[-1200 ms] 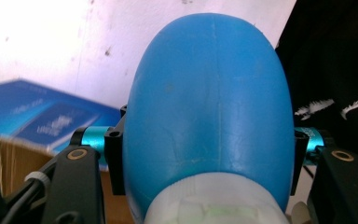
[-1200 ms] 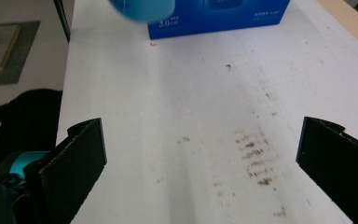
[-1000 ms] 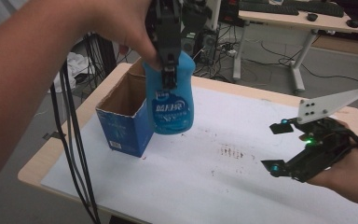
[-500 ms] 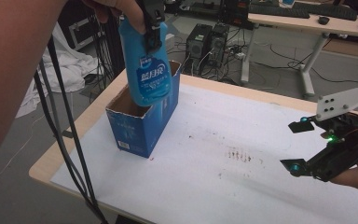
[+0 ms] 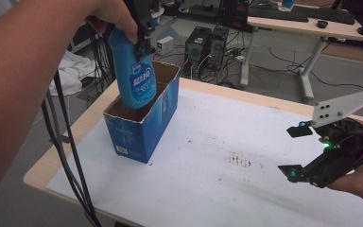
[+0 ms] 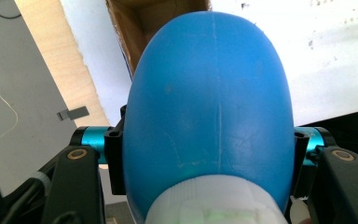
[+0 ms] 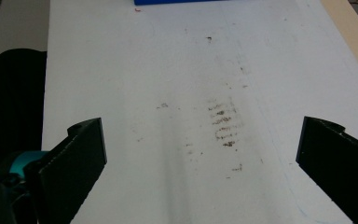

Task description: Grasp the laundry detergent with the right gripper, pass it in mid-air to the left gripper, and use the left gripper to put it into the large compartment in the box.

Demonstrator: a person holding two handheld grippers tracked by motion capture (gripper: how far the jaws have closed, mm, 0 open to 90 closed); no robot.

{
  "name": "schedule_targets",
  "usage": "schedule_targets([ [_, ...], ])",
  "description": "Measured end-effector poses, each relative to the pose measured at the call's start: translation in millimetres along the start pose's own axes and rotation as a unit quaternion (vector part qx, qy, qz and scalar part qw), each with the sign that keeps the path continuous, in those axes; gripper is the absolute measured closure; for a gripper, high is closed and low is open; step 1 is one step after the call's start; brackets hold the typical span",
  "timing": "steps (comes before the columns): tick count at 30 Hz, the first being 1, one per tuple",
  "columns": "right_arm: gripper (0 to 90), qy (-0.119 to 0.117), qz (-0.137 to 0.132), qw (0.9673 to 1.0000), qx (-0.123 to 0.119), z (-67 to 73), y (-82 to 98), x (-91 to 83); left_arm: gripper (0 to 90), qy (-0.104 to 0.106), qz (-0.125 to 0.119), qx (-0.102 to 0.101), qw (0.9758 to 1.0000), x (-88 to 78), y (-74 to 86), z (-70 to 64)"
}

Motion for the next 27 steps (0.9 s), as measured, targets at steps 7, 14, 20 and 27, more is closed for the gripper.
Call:
schedule_targets([
  [7, 0.8, 0.005, -0.001, 1.0, 0.001, 1.1, 0.7, -2.7, 38.5, -0.001, 0.017, 0.019, 0.9997, 23.6, -5.6, 14.4],
  [14, 0.8, 0.008, 0.0, 1.0, 0.001, 1.4, 2.4, -2.8, 38.6, -0.004, 0.036, 0.072, 0.9967, 53.8, -8.8, 21.9],
  [20, 0.9, 0.01, 0.003, 0.9999, 0.002, 2.5, 3.8, -3.0, 38.6, -0.013, 0.056, 0.119, 0.9912, 76.9, -12.1, 25.4],
  [27, 0.9, 0.012, 0.006, 0.9999, 0.001, 4.5, 4.2, -2.8, 38.5, -0.019, 0.07, 0.2, 0.9772, 104.1, -11.7, 32.1],
])
Point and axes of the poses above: each handheld gripper's, and its own axes: x roughly forward along the jaws, y roughly out of its underside, z roughly to its left, the point moved 3 cm from there along x, roughly forward along the jaws, and after that the axes turned 11 degrees about y, right-handed, at the moved point
